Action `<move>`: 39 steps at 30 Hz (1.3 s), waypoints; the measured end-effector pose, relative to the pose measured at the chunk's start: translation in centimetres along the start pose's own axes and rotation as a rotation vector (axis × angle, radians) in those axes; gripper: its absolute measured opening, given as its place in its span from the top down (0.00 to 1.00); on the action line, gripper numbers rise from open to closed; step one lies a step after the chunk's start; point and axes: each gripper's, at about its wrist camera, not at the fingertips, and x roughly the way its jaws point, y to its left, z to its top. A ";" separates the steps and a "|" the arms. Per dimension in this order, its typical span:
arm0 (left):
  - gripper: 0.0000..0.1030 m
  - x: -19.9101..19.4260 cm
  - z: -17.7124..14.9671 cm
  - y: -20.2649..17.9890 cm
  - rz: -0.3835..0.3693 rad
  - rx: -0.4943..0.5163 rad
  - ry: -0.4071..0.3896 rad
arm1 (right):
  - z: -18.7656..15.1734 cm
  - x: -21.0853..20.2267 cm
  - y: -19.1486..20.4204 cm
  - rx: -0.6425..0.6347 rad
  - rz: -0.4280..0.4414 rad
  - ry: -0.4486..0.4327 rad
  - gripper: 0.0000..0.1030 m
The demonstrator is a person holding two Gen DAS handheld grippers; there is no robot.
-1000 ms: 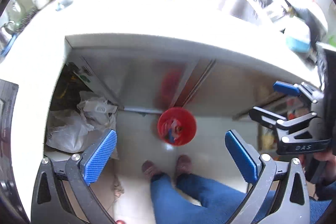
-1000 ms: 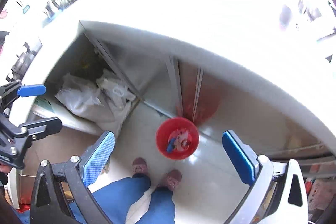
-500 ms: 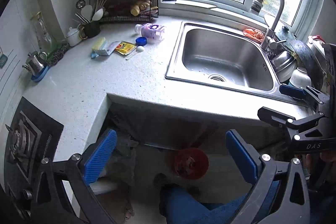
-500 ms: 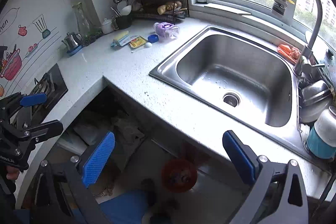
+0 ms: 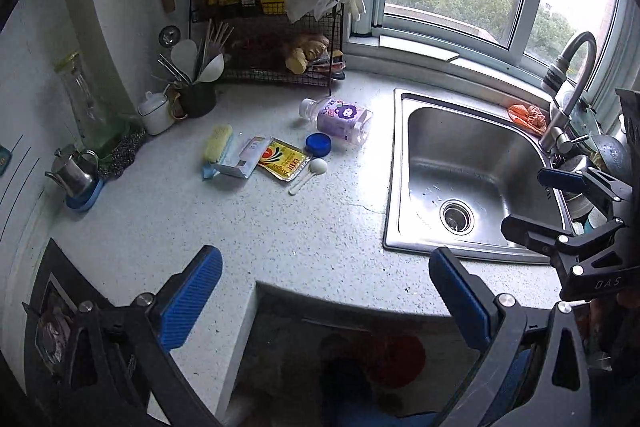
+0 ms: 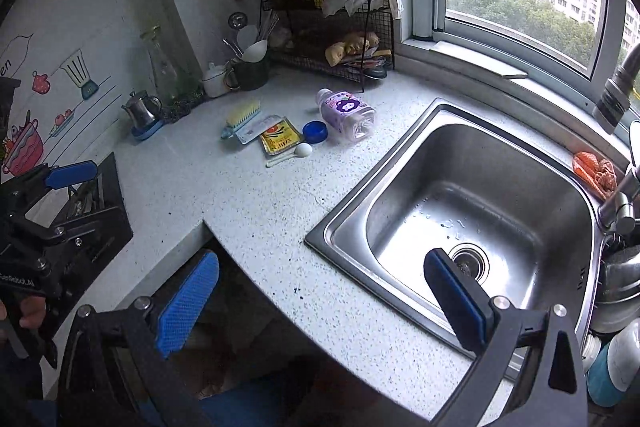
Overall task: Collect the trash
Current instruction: 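Raise both open tools back up toward the counter, then grasp the yellow scrub brush with the left tool while the right tool grasps the juice bottle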
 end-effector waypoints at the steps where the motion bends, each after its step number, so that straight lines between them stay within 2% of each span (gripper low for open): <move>1: 0.00 0.6 0.7 0.6 -0.003 -0.002 0.002 | 0.9 0.5 0.0 -0.007 -0.006 0.003 0.00; 11: 0.00 7.3 7.0 6.4 -0.028 0.005 0.033 | 8.1 6.5 -0.5 -0.010 -0.021 0.021 0.00; 19: 0.00 12.8 10.2 9.9 -0.031 0.029 0.100 | 11.5 11.3 -1.6 -0.021 -0.021 0.083 0.00; 30: 0.00 18.9 11.0 11.7 -0.114 -0.019 0.221 | 14.4 18.5 -2.0 -0.112 -0.020 0.242 0.00; 39: 0.00 22.4 11.5 15.3 -0.111 -0.088 0.301 | 16.6 22.9 -2.9 -0.193 -0.042 0.357 0.00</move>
